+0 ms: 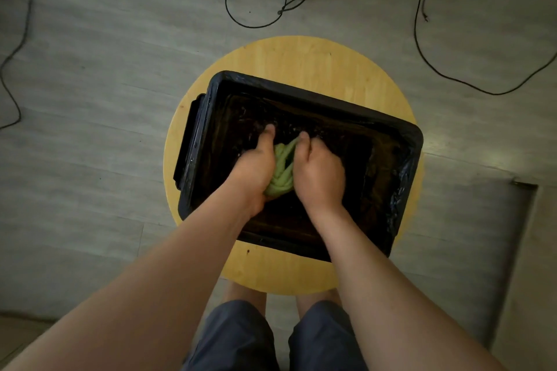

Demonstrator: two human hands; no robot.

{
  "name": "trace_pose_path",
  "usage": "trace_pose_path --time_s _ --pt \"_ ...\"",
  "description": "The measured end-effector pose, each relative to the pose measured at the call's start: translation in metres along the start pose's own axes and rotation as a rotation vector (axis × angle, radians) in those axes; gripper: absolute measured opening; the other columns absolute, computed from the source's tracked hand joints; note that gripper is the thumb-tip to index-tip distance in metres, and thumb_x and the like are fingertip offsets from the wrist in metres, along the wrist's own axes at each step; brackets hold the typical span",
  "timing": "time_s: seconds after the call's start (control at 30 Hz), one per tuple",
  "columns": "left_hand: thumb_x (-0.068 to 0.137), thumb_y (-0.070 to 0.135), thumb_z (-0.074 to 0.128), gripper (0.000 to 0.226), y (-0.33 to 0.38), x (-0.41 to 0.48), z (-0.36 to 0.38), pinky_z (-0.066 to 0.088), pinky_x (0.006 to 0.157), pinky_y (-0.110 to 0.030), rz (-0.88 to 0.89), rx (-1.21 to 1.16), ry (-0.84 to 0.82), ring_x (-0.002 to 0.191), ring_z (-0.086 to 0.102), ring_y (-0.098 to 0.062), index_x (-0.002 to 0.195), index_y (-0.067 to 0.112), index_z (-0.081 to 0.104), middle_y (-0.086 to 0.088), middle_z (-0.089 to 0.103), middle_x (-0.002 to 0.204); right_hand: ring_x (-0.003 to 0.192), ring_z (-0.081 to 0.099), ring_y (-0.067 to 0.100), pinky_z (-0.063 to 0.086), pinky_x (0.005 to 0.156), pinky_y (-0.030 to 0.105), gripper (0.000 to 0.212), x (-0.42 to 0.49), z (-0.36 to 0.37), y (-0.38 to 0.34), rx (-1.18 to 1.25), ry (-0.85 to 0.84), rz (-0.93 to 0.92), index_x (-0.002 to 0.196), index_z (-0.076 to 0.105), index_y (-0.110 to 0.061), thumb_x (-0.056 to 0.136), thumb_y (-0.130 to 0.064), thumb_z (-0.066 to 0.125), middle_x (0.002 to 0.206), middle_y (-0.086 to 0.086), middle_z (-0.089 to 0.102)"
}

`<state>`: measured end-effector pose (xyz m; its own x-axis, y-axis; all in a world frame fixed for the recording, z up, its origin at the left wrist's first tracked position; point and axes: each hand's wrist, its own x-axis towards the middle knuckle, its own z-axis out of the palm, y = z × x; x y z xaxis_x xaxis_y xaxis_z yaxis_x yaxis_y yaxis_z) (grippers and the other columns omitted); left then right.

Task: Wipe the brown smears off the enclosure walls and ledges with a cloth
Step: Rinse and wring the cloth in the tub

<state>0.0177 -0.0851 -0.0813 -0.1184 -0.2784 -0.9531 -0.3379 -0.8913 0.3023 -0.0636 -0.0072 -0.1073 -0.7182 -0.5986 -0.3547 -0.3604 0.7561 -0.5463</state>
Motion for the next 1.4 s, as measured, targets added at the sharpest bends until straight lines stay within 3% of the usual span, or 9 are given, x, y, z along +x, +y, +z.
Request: trace_pose_path --time_s 0.23,0.4,0.63,0.83,0.93,1.03,1.2,1.3,1.4 --pt "0.097 0.033 0.063 0.037 -0.005 0.006 -0.006 0.060 0.065 -0.033 0.123 0.153 0.162 0.106 0.060 -0.024 0.126 0.029 0.041 -0.004 0.054 0.125 0.140 0.033 0.043 0.035 0.110 0.044 0.056 0.010 0.001 0.009 0.101 -0.128 0.555 0.154 0.028 -0.003 0.110 -0.039 0.032 0.156 0.028 0.026" --pt "0.100 0.038 0.055 0.037 -0.001 0.003 0.001 0.060 0.086 -0.045 -0.044 -0.078 0.011 0.103 0.070 -0.030 0.131 0.021 0.062 -0.011 0.072 0.116 0.097 0.067 0.026 0.054 0.078 0.039 0.030 -0.011 -0.005 -0.008 0.127 -0.458 0.264 0.119 0.056 -0.017 0.110 -0.038 0.036 0.103 0.002 0.066" --pt "0.104 0.018 0.051 0.032 0.002 -0.001 -0.013 0.047 0.042 -0.016 -0.042 -0.080 -0.075 0.047 0.057 -0.009 0.072 0.018 0.055 0.001 0.055 0.064 0.044 0.050 0.017 0.037 0.041 0.031 0.046 -0.052 -0.029 -0.047 0.305 -0.236 -0.254 0.061 0.048 -0.017 0.102 -0.035 0.054 0.050 -0.003 0.048" --pt "0.109 0.017 0.038 0.033 0.006 -0.014 0.001 0.048 0.066 -0.019 0.033 -0.035 -0.005 0.081 0.049 -0.014 0.078 0.025 0.044 0.005 0.045 0.079 0.047 0.053 0.016 0.044 0.045 0.035 0.045 -0.033 -0.005 -0.034 0.171 -0.064 -0.265 0.060 0.051 -0.021 0.100 -0.037 0.039 0.053 -0.006 0.051" --pt "0.102 0.003 0.046 0.028 -0.001 -0.015 0.001 0.058 0.073 -0.032 0.062 -0.175 -0.054 0.083 0.068 -0.024 0.089 0.009 0.070 -0.007 0.071 0.080 0.057 0.060 0.026 0.045 0.050 0.035 0.050 -0.014 -0.001 -0.013 -0.024 -0.047 -0.180 0.071 0.058 -0.016 0.099 -0.044 0.028 0.065 0.004 0.061" --pt "0.100 -0.002 0.042 0.033 -0.012 -0.013 -0.003 0.061 0.093 -0.041 0.097 -0.096 -0.032 0.098 0.074 -0.028 0.111 0.007 0.072 -0.014 0.077 0.103 0.091 0.065 0.035 0.043 0.067 0.035 0.044 0.004 -0.003 0.009 -0.013 0.012 0.064 0.104 0.063 -0.009 0.108 -0.042 0.034 0.102 0.015 0.067" --pt "0.101 0.035 0.057 0.030 -0.008 -0.010 -0.007 0.058 0.091 -0.047 0.083 0.053 0.120 0.097 0.060 -0.021 0.130 0.026 0.054 0.001 0.061 0.109 0.144 0.027 0.041 0.031 0.114 0.048 0.065 0.000 0.003 0.008 0.099 -0.076 0.502 0.161 0.017 -0.013 0.109 -0.050 0.030 0.161 0.018 0.018" --pt "0.099 0.043 0.058 0.036 -0.008 -0.009 -0.003 0.054 0.097 -0.049 -0.067 -0.054 0.063 0.105 0.064 -0.027 0.130 0.024 0.061 -0.005 0.068 0.115 0.134 0.044 0.039 0.040 0.103 0.043 0.056 -0.011 0.006 -0.005 0.067 -0.362 0.392 0.154 0.032 -0.008 0.111 -0.044 0.028 0.150 0.023 0.038" --pt "0.100 0.045 0.059 0.035 -0.009 -0.006 -0.004 0.059 0.081 -0.038 -0.123 -0.221 0.004 0.094 0.074 -0.027 0.111 0.016 0.074 -0.009 0.079 0.096 0.088 0.067 0.019 0.052 0.069 0.034 0.038 -0.028 -0.006 -0.023 0.164 -0.363 0.168 0.112 0.060 -0.016 0.110 -0.045 0.036 0.097 0.002 0.067"
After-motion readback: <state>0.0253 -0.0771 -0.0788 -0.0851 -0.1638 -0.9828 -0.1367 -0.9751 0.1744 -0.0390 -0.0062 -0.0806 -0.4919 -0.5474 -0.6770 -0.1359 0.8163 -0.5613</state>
